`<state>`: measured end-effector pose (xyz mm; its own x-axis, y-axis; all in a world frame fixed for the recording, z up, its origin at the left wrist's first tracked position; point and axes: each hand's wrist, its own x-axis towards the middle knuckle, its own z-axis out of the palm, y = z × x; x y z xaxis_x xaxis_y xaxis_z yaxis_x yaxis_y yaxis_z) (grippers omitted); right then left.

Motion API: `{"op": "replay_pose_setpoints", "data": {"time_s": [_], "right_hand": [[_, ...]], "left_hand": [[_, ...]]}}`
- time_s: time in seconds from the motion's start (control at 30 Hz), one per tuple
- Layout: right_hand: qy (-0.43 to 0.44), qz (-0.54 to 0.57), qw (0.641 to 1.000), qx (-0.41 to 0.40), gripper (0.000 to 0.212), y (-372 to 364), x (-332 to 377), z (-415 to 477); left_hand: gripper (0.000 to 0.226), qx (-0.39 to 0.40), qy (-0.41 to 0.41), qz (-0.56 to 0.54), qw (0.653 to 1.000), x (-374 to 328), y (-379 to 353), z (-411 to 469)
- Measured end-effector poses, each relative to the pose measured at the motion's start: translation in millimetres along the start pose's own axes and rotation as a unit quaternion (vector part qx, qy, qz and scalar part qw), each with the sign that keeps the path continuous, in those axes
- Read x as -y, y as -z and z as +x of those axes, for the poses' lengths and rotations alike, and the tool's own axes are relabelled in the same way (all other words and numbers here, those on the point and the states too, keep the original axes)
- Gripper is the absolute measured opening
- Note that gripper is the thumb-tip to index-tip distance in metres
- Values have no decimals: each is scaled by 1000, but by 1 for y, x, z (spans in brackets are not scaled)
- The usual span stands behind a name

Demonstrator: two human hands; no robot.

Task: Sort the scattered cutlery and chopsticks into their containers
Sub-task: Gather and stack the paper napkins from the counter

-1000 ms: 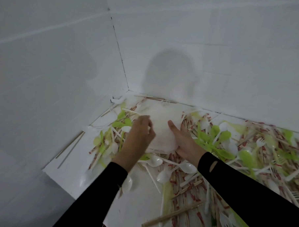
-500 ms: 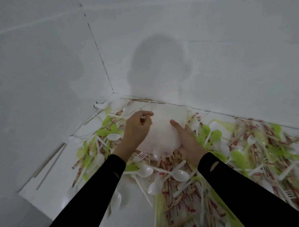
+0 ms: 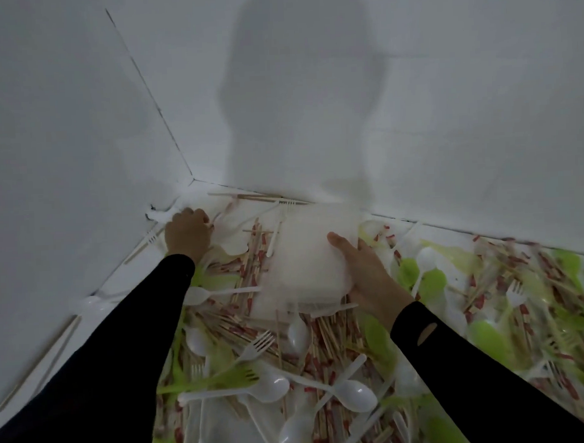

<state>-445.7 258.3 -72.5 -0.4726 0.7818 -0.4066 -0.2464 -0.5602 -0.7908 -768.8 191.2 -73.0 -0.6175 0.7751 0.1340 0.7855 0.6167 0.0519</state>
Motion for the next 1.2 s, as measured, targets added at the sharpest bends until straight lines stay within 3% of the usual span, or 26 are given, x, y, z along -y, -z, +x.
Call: {"op": "replay_pose_setpoints", "data": {"time_s": [0.2,0.33,0.47,0.57,0.63,0.7,0.77,0.9,0.97,1.03,1.1,1.2], "right_hand": [[-14,35,999,12,50,3,0,14],[-25,39,999,17,46,4,-1,13],[-20,45,999,12,46,8,2,5],[-4,48,999,19,30,11,10,-7],[10,49,999,11,23,14,17,-19],[19,48,999,-1,29,17,23,-30],[28,36,999,-3,41,20,28,-44],[57,9,998,5,38,38,44,-87],[70,12,997,-9,36,53,55,-111],[82,29,996,-21,33,72,62,-129],[106,39,993,-38,40,90,65,-148],[151,62,984,-77,50,113,69,-175]], "left_hand": [[23,15,-68,51,996,1,-14,25],[7,-46,-143,49,987,2,-13,24],[18,-84,-166,24,982,10,2,20],[11,-118,-166,-12,979,17,21,19],[12,-139,-198,-40,970,13,33,14],[9,-164,-242,-46,955,-2,41,6],[2,-192,-301,5,934,-18,43,-6],[29,-225,-337,144,903,-52,54,-27],[17,-245,-308,98,914,-77,81,-47],[17,-260,-305,-48,915,-108,109,-73],[13,-226,-344,-161,897,-144,140,-114],[12,-205,-389,-230,868,-197,172,-179]]}}
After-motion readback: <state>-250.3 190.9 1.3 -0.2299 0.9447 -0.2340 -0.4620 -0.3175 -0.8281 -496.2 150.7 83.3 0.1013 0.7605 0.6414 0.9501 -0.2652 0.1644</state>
